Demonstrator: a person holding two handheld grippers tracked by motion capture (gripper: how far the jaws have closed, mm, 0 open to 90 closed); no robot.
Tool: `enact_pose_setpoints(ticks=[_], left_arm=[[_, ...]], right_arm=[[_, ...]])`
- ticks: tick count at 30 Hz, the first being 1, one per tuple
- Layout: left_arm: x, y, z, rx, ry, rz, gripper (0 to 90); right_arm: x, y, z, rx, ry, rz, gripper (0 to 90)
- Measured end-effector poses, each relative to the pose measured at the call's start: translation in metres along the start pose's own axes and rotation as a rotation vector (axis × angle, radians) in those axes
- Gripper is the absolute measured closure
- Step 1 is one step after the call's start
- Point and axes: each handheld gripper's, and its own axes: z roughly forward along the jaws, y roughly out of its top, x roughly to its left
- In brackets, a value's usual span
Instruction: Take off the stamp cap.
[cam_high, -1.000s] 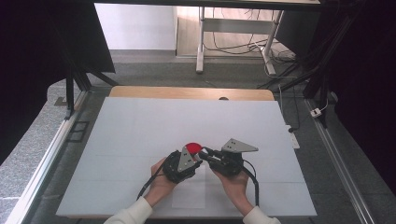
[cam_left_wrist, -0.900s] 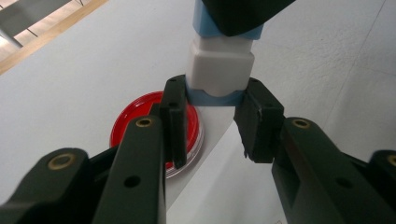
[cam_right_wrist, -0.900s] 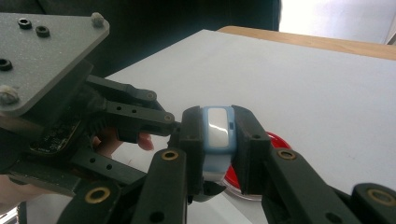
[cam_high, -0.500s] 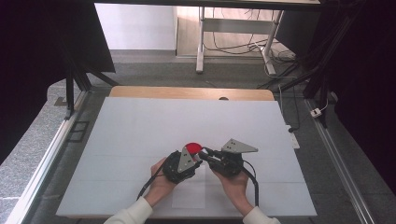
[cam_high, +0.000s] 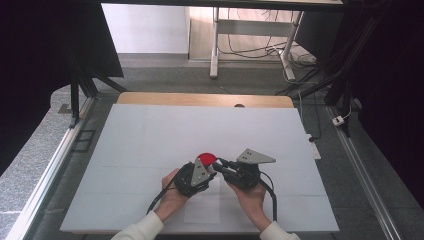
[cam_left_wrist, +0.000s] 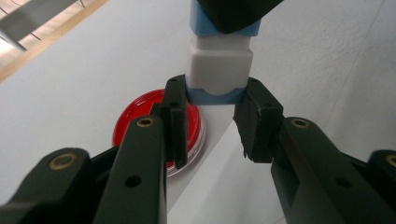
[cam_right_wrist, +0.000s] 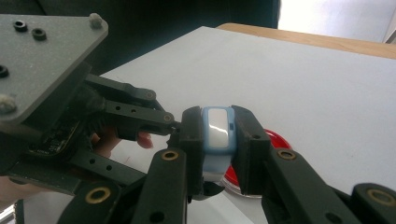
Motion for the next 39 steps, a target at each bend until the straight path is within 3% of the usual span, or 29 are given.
enact_pose_setpoints(ticks=[7, 11, 15, 31, 33, 35, 39], left_arm=[[0.0023, -0.0013, 0.0003, -0.007, -0.021, -0.036, 65.4], [0.0021, -0.0014, 0.0003, -0.008, -0.023, -0.035, 65.5], [0.0005, -0.0013, 0.0005, 0.000, -0.002, -0.008, 65.6], [-0.0005, -0.0021, 0.0017, 0.021, 0.003, 0.043, 65.9], [0.0008, -0.0024, 0.0017, 0.015, -0.010, 0.026, 65.9], [0.0034, -0.0034, 0.0020, 0.003, -0.041, -0.019, 65.8], [0.0032, -0.0038, 0.0024, 0.002, -0.045, -0.031, 65.7]], right_arm=[[0.0008, -0.0005, -0.0001, -0.004, -0.006, -0.003, 75.3], [0.0013, -0.0003, -0.0001, -0.004, -0.007, -0.004, 75.3], [0.0006, -0.0001, 0.0000, 0.000, -0.005, -0.001, 75.3], [0.0003, -0.0007, 0.0015, 0.020, -0.004, 0.000, 75.3], [0.0003, -0.0008, 0.0014, 0.019, -0.005, 0.001, 75.3], [0.0004, -0.0006, 0.0011, 0.014, -0.006, 0.005, 75.2], [0.0014, -0.0010, 0.0012, 0.015, -0.013, 0.004, 75.3]])
